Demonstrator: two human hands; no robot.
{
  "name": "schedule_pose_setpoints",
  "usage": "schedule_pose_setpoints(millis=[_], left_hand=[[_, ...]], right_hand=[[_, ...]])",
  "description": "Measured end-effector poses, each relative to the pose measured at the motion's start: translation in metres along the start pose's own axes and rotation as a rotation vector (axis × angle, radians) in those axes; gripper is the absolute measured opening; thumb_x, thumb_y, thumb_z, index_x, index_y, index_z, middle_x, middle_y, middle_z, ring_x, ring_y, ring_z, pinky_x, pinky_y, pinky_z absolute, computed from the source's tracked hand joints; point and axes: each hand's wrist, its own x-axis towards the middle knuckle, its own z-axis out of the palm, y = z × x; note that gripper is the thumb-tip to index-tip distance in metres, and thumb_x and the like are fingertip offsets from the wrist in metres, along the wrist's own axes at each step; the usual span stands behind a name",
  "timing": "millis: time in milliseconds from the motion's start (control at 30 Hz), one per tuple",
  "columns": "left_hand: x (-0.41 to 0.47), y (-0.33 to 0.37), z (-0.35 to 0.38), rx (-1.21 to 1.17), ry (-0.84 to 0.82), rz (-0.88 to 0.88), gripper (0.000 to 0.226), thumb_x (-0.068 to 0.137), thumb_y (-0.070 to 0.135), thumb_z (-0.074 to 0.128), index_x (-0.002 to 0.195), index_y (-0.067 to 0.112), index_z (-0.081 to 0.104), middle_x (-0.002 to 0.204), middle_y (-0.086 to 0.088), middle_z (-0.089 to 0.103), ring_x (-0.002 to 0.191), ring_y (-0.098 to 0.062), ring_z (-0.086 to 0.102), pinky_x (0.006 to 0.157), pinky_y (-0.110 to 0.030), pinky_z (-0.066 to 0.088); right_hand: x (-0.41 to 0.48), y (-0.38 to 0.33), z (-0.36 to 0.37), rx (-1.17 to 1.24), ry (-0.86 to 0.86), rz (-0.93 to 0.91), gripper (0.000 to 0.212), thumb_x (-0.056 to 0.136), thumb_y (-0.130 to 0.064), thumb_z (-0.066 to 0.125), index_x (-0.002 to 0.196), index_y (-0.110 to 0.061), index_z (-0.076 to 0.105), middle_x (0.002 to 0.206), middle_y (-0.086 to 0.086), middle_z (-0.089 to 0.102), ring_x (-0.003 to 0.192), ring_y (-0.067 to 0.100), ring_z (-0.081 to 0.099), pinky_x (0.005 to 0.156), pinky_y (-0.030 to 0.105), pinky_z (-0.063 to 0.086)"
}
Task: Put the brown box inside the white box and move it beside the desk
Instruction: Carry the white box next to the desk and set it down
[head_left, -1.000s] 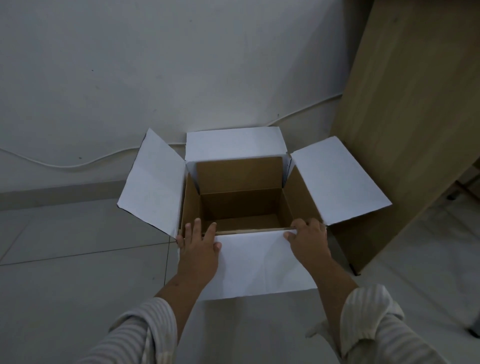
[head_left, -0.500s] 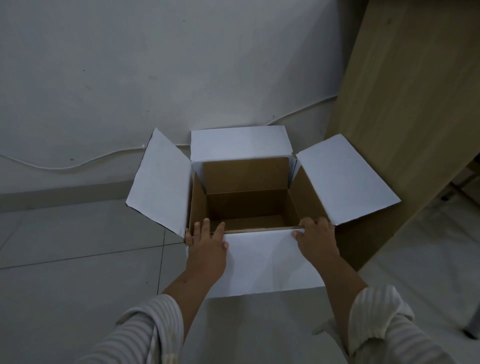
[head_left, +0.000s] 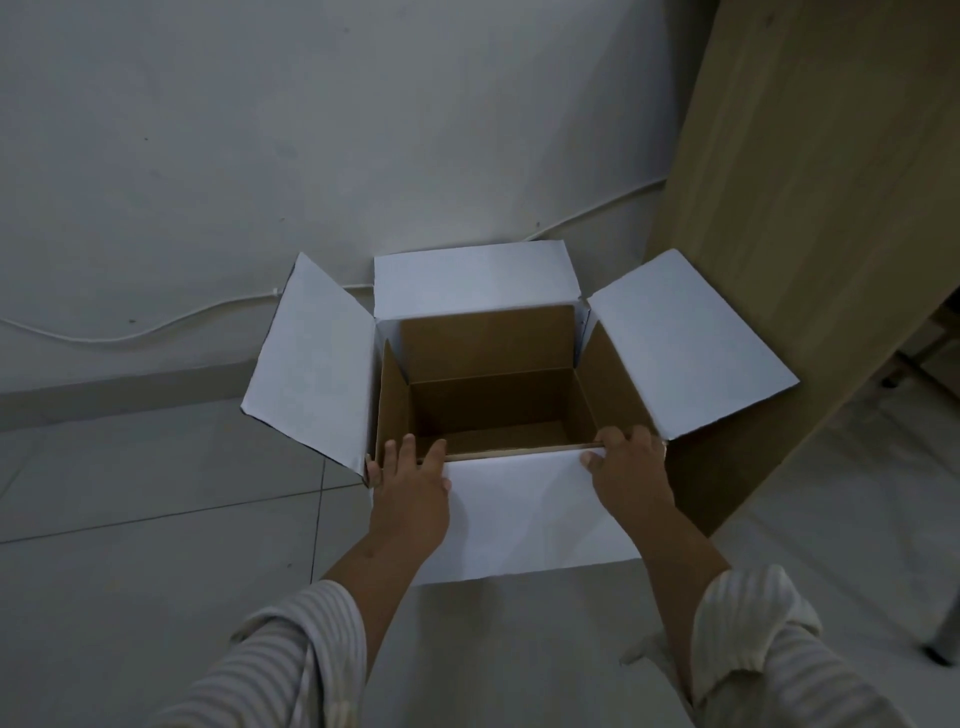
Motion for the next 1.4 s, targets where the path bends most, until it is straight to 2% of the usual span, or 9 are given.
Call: schedule_pose_setpoints(millis=[400, 500, 633, 867, 1100, 1267, 1333, 1400], left_hand=[[0.002, -0.002, -0.001, -0.01, -0.027, -0.008, 0.053, 0.101, 0.028, 0.038, 0.151, 0.03, 0.021, 0.162, -0.01, 0.013, 0.15, -0.033, 0.004, 0.12, -0.048, -0.001], [-0.001, -0.002, -0.001, -0.014, -0.037, -0.01, 0.053, 0.101, 0.029, 0.037, 0.151, 0.031, 0.021, 0.162, -0.011, 0.01, 0.15, -0.033, 0.003, 0.12, -0.047, 0.0], [-0.005, -0.002, -0.001, 0.001, -0.041, -0.001, 0.054, 0.101, 0.03, 0.037, 0.151, 0.031, 0.019, 0.162, -0.012, 0.008, 0.15, -0.033, 0.002, 0.12, -0.047, 0.001], [-0.011, -0.003, -0.004, 0.014, -0.039, 0.003, 0.057, 0.101, 0.032, 0.033, 0.153, 0.026, 0.011, 0.163, -0.01, 0.002, 0.15, -0.032, -0.003, 0.12, -0.046, 0.0], [-0.016, -0.006, -0.007, 0.028, -0.018, 0.025, 0.056, 0.101, 0.034, 0.031, 0.153, 0.025, 0.013, 0.163, -0.009, 0.002, 0.15, -0.03, -0.004, 0.12, -0.045, -0.001], [-0.018, -0.009, -0.009, 0.038, -0.026, 0.041, 0.057, 0.1, 0.036, 0.032, 0.153, 0.024, 0.013, 0.163, -0.008, 0.002, 0.15, -0.03, -0.005, 0.12, -0.045, -0.001], [-0.021, -0.008, -0.01, 0.036, -0.048, 0.073, 0.062, 0.099, 0.043, 0.034, 0.153, 0.023, 0.012, 0.163, -0.008, 0.001, 0.15, -0.03, -0.006, 0.12, -0.046, -0.003], [-0.028, -0.005, -0.009, 0.054, -0.1, 0.155, 0.076, 0.093, 0.055, 0.04, 0.153, 0.023, 0.006, 0.163, -0.008, -0.003, 0.15, -0.03, -0.01, 0.119, -0.046, -0.006]], right_hand=[[0.002, -0.004, 0.002, 0.066, -0.018, 0.039, 0.037, 0.094, -0.034, 0.053, 0.126, -0.016, 0.055, 0.134, 0.011, 0.053, 0.128, 0.028, 0.042, 0.11, 0.04, 0.036], [-0.002, -0.006, 0.002, 0.106, -0.047, 0.071, 0.039, 0.095, -0.031, 0.051, 0.131, -0.015, 0.051, 0.145, 0.013, 0.043, 0.14, 0.033, 0.03, 0.117, 0.045, 0.027], [-0.008, -0.009, 0.002, 0.079, -0.072, 0.082, 0.043, 0.097, -0.031, 0.046, 0.137, -0.015, 0.044, 0.154, 0.014, 0.031, 0.146, 0.034, 0.018, 0.12, 0.045, 0.016], [-0.021, -0.026, 0.005, 0.026, -0.088, 0.076, 0.053, 0.098, -0.03, 0.043, 0.148, -0.022, 0.028, 0.16, 0.013, 0.013, 0.148, 0.039, 0.007, 0.119, 0.046, 0.017], [-0.03, -0.039, 0.007, 0.006, -0.093, 0.061, 0.052, 0.098, -0.03, 0.042, 0.148, -0.021, 0.028, 0.16, 0.014, 0.013, 0.148, 0.038, 0.008, 0.119, 0.047, 0.018], [-0.034, -0.039, 0.006, 0.032, -0.055, 0.11, 0.053, 0.097, -0.036, 0.042, 0.146, -0.019, 0.03, 0.158, 0.015, 0.019, 0.147, 0.038, 0.015, 0.12, 0.048, 0.021], [-0.037, -0.042, 0.005, 0.042, -0.056, 0.107, 0.054, 0.097, -0.038, 0.043, 0.146, -0.019, 0.031, 0.158, 0.014, 0.02, 0.147, 0.036, 0.016, 0.119, 0.048, 0.022], [-0.041, -0.047, 0.005, 0.037, -0.078, 0.077, 0.057, 0.095, -0.042, 0.045, 0.146, -0.021, 0.03, 0.159, 0.012, 0.019, 0.147, 0.035, 0.015, 0.119, 0.047, 0.021]])
